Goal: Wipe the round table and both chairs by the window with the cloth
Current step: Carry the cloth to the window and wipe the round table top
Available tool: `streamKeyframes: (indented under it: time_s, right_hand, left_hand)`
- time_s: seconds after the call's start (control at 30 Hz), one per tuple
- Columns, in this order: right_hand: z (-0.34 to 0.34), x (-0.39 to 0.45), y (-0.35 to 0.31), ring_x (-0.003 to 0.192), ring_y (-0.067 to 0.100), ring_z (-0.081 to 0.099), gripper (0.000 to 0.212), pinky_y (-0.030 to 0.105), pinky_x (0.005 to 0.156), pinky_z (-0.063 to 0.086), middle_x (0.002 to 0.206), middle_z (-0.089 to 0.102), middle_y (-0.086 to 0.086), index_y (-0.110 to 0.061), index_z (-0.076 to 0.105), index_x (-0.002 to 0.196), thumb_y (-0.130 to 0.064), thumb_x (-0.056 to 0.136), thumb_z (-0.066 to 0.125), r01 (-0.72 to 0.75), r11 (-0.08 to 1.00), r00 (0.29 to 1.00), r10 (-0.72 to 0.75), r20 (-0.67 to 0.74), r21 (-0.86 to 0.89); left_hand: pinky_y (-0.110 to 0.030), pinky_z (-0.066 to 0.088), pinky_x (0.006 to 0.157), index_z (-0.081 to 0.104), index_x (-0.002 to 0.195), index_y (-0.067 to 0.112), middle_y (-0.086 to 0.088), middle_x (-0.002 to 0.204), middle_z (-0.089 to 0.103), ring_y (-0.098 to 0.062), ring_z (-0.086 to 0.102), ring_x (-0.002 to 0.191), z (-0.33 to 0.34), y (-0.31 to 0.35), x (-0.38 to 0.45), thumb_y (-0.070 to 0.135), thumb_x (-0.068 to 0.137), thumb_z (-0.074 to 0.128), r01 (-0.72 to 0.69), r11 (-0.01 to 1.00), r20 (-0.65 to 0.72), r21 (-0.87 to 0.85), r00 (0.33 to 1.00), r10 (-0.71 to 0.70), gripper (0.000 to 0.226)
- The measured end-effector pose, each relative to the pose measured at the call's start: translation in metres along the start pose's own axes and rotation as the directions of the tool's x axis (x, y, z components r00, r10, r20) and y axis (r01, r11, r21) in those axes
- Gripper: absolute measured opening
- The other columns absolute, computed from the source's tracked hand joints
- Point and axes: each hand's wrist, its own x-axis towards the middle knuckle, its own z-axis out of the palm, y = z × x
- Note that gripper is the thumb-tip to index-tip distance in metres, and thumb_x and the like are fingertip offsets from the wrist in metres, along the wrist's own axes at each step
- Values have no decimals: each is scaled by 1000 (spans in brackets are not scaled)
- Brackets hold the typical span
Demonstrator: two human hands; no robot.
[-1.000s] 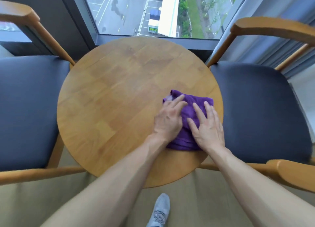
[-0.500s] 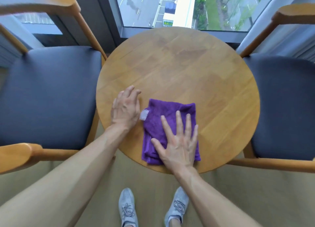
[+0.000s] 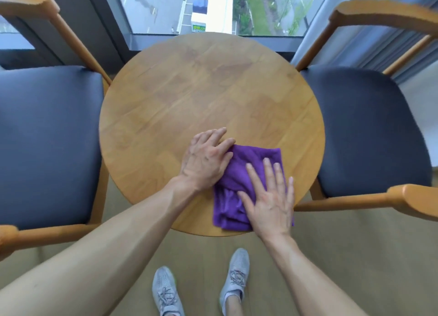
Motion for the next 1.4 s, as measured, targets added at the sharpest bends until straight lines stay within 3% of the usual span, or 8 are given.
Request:
streamKeyframes:
  time_s: [0.13, 0.3, 0.53, 0.73, 0.93, 1.13, 1.27, 1.4]
  right_hand:
    - [-14, 17, 68, 151, 26, 12, 62, 55, 118, 18, 163, 19, 4, -38, 30, 151, -55, 93, 42, -104, 995, 994, 104, 11, 3]
    - [-21, 61, 53, 150, 36, 2, 74, 67, 114, 10, 163, 13, 14, -26, 33, 149, -28, 76, 40, -291, 954, 955, 285, 75, 76]
    - [-9, 29, 16, 151, 36, 4, 84, 67, 114, 8, 161, 16, 18, -29, 35, 149, -64, 75, 52, -206, 975, 977, 210, -39, 82]
    - [-8, 35, 31, 152, 26, 6, 96, 57, 118, 15, 164, 11, 9, -31, 24, 154, -53, 68, 59, -316, 933, 942, 330, -64, 170]
    - [-18, 117, 94, 148, 28, 16, 91, 56, 108, 33, 162, 13, 4, -39, 19, 151, -54, 71, 59, -443, 852, 887, 462, -2, 278]
    - [-17, 254, 127, 146, 29, 18, 82, 56, 108, 32, 162, 14, 3, -44, 20, 150, -61, 78, 54, -228, 949, 974, 219, 66, 216]
    - [-14, 316, 102, 150, 30, 8, 77, 59, 115, 16, 164, 7, 0, -48, 17, 149, -64, 80, 47, -51, 993, 995, 41, 94, 107]
    - [-12, 324, 56, 151, 30, 0, 77, 61, 117, 1, 165, 5, -4, -48, 15, 150, -59, 81, 46, 124, 991, 988, -129, 87, 52]
  left_hand:
    - [-37, 21, 119, 44, 148, 31, -1, 160, 34, -22, 32, 146, 13, 25, 16, 43, 103, 39, -13, 1000, 52, 28, 999, 12, 47]
    - [-39, 12, 123, 34, 153, 31, -1, 164, 25, -21, 21, 151, 24, 30, 32, 40, 105, 33, 108, 993, 72, 43, 991, -111, 49]
    - [-46, 12, 122, 43, 150, 24, -8, 161, 31, -29, 26, 149, 9, -29, 56, 37, 99, 50, 360, 923, -99, 139, 932, -349, 52]
    - [-52, 19, 120, 49, 146, 27, -9, 158, 38, -29, 33, 147, 28, 22, 94, 49, 94, 40, 89, 977, -104, 194, 992, -70, 58]
    - [-49, 16, 121, 47, 148, 30, -6, 159, 36, -26, 29, 149, 55, 47, 121, 50, 95, 39, 101, 974, -75, 201, 993, -87, 57]
    - [-49, 22, 120, 49, 146, 28, -7, 157, 41, -26, 34, 147, 65, 43, 121, 50, 94, 41, 94, 972, -156, 217, 986, -61, 57]
    - [-48, 23, 121, 47, 147, 17, -5, 156, 42, -23, 34, 147, 61, 46, 122, 49, 93, 45, 124, 975, -176, 183, 980, -92, 63]
    - [-51, 31, 116, 59, 127, 4, -13, 136, 58, -32, 52, 131, 58, 47, 122, 36, 90, 48, 91, 995, -254, -47, 962, -100, 50]
